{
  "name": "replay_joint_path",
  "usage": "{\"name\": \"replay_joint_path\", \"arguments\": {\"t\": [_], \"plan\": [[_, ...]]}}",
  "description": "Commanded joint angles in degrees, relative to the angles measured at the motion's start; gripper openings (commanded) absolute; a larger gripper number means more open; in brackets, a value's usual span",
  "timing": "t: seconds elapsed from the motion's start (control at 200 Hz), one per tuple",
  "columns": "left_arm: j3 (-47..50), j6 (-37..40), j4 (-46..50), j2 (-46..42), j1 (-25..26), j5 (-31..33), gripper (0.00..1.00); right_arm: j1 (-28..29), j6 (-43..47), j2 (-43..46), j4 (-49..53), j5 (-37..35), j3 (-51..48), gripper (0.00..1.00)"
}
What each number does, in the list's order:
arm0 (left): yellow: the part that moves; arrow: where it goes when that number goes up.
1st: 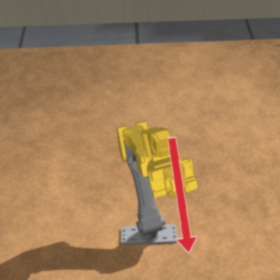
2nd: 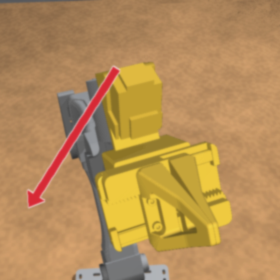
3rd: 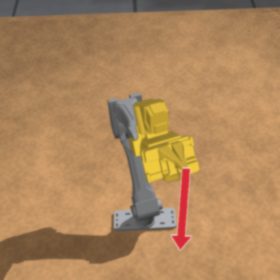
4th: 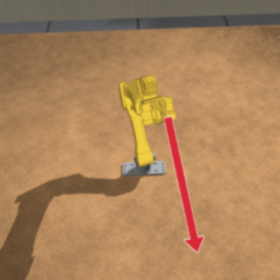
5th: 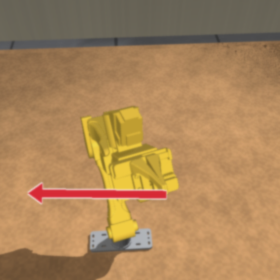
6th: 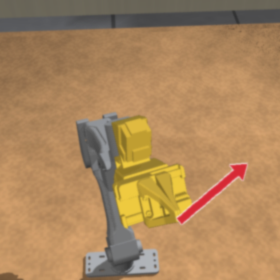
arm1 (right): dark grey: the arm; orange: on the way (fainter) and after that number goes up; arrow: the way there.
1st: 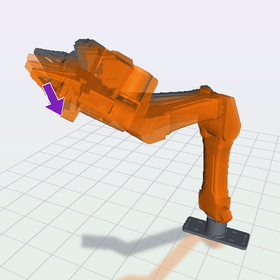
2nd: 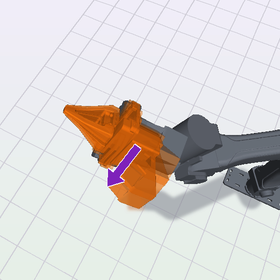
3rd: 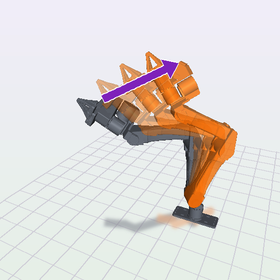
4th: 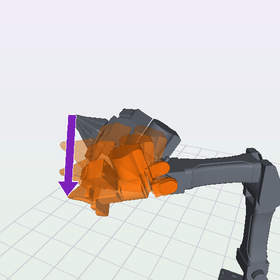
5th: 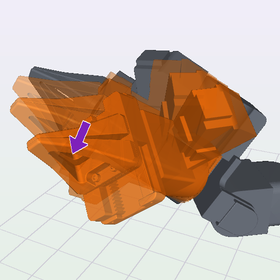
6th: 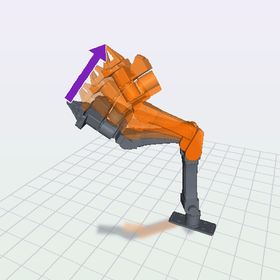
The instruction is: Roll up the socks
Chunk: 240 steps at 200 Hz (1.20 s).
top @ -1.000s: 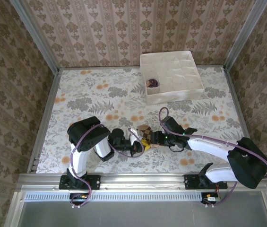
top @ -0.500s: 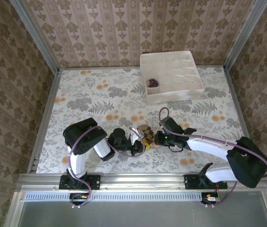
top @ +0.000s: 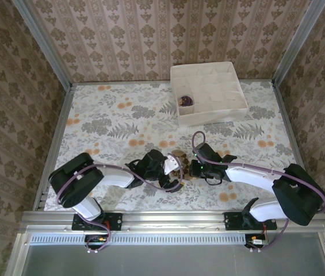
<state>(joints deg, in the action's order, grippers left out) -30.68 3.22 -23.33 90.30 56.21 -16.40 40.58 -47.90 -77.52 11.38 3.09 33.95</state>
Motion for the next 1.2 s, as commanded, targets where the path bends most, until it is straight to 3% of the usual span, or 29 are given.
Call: {"name": "replay_joint_path", "arguments": {"t": [0.0, 0.28, 0.435, 0.6, 0.685, 1.005, 1.195], "plan": [[-1.7, 7.3, 11.7, -4.9, 0.2, 6.0, 1.00, 0.4, 2.0, -1.8, 5.2, -2.7, 0.3, 0.00], [-0.8, 15.3, 19.3, -16.4, 0.3, 19.3, 1.00, 0.2, 3.8, -6.6, 7.3, -1.9, 4.4, 0.00], [5.5, 15.8, 10.6, -19.7, -0.1, 21.7, 1.00, 0.1, 3.9, -6.8, 8.1, -2.1, 4.8, 0.00], [4.8, 17.6, 12.2, -19.1, -0.1, 15.2, 0.99, -0.2, 3.9, -5.6, 8.9, -3.0, 4.5, 0.00], [5.2, 19.5, 10.7, -18.8, 0.3, 12.1, 0.91, -0.5, 4.1, -5.6, 9.1, -2.7, 4.4, 0.00], [5.0, 29.9, 4.5, -14.5, 3.5, 14.0, 0.83, -2.0, 5.8, -6.5, 10.0, -0.4, 4.7, 0.00], [6.9, 29.1, -2.1, -12.4, 2.6, 11.0, 0.82, -3.1, 6.8, -6.4, 11.4, 0.3, 5.2, 0.00]]}}
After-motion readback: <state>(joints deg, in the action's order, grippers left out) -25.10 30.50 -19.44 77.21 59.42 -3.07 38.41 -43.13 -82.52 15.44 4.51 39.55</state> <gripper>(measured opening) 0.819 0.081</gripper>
